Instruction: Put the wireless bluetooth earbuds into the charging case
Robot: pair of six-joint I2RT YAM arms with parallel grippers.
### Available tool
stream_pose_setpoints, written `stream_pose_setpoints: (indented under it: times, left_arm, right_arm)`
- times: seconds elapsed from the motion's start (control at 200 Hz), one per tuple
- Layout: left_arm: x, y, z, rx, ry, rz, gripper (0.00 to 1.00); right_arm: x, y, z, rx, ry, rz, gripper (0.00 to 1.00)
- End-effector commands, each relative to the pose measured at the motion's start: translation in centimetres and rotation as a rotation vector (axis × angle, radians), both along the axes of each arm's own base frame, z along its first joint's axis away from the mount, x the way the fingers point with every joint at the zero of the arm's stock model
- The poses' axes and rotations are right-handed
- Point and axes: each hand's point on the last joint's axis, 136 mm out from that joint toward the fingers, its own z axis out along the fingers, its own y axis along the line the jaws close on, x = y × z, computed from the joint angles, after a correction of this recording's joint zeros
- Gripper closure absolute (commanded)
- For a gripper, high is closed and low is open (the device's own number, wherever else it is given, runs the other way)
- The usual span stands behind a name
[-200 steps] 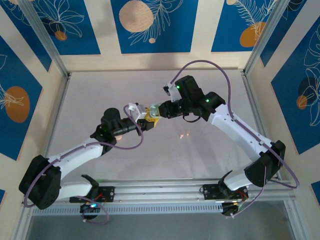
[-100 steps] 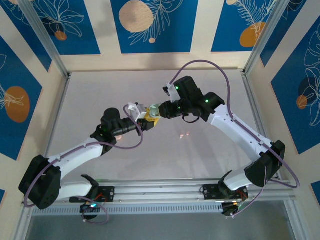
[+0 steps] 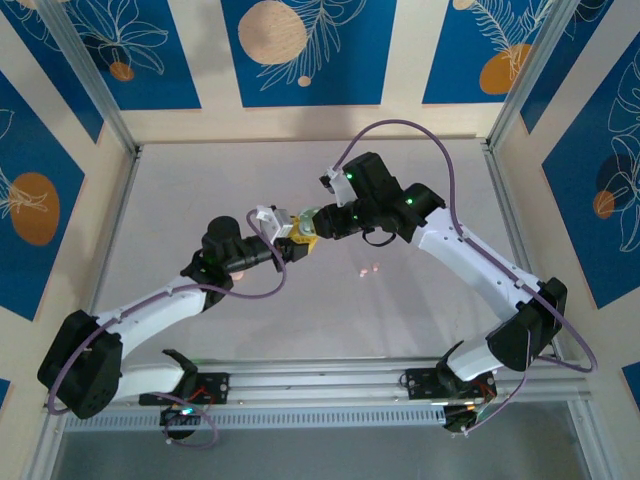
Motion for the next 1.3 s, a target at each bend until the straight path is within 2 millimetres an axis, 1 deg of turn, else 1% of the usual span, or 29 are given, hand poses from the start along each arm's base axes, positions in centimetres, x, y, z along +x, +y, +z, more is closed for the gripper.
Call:
stream_pose_setpoints:
  times: [0.0, 0.14, 0.295, 0.58, 0.7, 0.86, 0.97, 1.03, 1.101, 1.171, 1.296]
  left_arm:
    - [-0.8, -0.3, 3.9, -0.088, -0.112, -0.025, 0.70]
    - [-0.7, -0.3, 3.9, -0.088, -0.112, -0.024, 0.70]
    - [-0.7, -0.3, 4.1, -0.091, -0.117, -0.024, 0.70]
    - [-0.6, -0.4, 4.2, -0.095, -0.121, -0.021, 0.70]
    - [-0.6, -0.2, 4.1, -0.091, -0.123, -0.012, 0.70]
    - [-0.8, -0.3, 3.7, -0.073, -0.135, -0.025, 0.70]
    - [-1.0, -0.4, 3.7, -0.066, -0.152, -0.041, 0.70]
    - [-1.3, -0.5, 3.8, -0.067, -0.163, -0.056, 0.70]
    - [-1.5, -0.6, 4.0, -0.073, -0.179, -0.066, 0.70]
    - [-1.9, -0.7, 4.2, -0.077, -0.192, -0.088, 0.70]
    - [-2.5, -1.0, 4.2, -0.072, -0.193, -0.122, 0.70]
  right_arm:
    - [-1.7, 1.0, 0.8, 0.042, 0.037, 0.076, 0.68]
    - [-1.8, 0.9, 1.5, 0.085, 0.038, 0.078, 0.66]
    - [-1.6, 0.3, 1.7, 0.096, 0.037, 0.060, 0.65]
    - [-1.8, -0.1, 2.5, 0.133, 0.034, 0.060, 0.58]
    - [-2.0, -0.5, 3.9, 0.184, 0.001, 0.056, 0.53]
    - [-1.9, -1.7, 6.0, 0.294, -0.074, 0.019, 0.47]
    - [-1.3, -2.7, 7.2, 0.376, -0.088, -0.028, 0.45]
    - [-0.8, -3.2, 7.3, 0.397, -0.077, -0.059, 0.45]
    - [0.2, -4.0, 7.0, 0.403, -0.038, -0.130, 0.44]
    - [1.0, -4.4, 6.7, 0.431, 0.025, -0.177, 0.44]
    - [2.4, -4.1, 6.0, 0.453, 0.148, -0.224, 0.43]
